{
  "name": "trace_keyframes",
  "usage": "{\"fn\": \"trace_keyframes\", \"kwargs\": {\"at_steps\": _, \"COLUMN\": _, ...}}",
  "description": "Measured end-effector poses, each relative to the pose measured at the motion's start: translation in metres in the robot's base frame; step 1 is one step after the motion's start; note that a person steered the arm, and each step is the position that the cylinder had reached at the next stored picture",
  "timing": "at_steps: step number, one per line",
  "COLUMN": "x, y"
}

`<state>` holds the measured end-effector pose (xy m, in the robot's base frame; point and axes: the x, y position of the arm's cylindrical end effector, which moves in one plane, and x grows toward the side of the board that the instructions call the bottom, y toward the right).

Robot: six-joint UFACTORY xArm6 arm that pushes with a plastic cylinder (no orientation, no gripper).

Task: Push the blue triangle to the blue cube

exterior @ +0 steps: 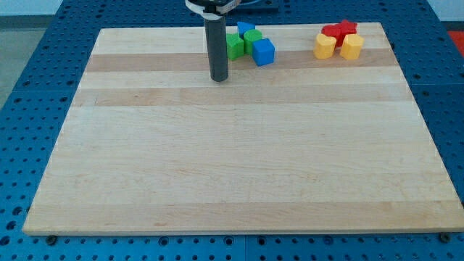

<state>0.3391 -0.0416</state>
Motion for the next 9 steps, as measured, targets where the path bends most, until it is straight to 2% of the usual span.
{"fn": "trace_keyframes", "kwargs": {"at_steps": 1, "x": 0.0, "y": -0.003}}
{"fn": "trace_keyframes", "kwargs": {"at_steps": 4, "x": -0.069, "y": -0.094}}
{"fn": "trace_keyframes", "kwargs": {"at_steps": 5, "x": -0.095, "y": -0.093}}
{"fn": "trace_keyframes", "kwargs": {"at_steps": 7, "x": -0.146, "y": -0.045}}
{"fn": "trace_keyframes", "kwargs": {"at_steps": 9, "x": -0.147, "y": -0.005}}
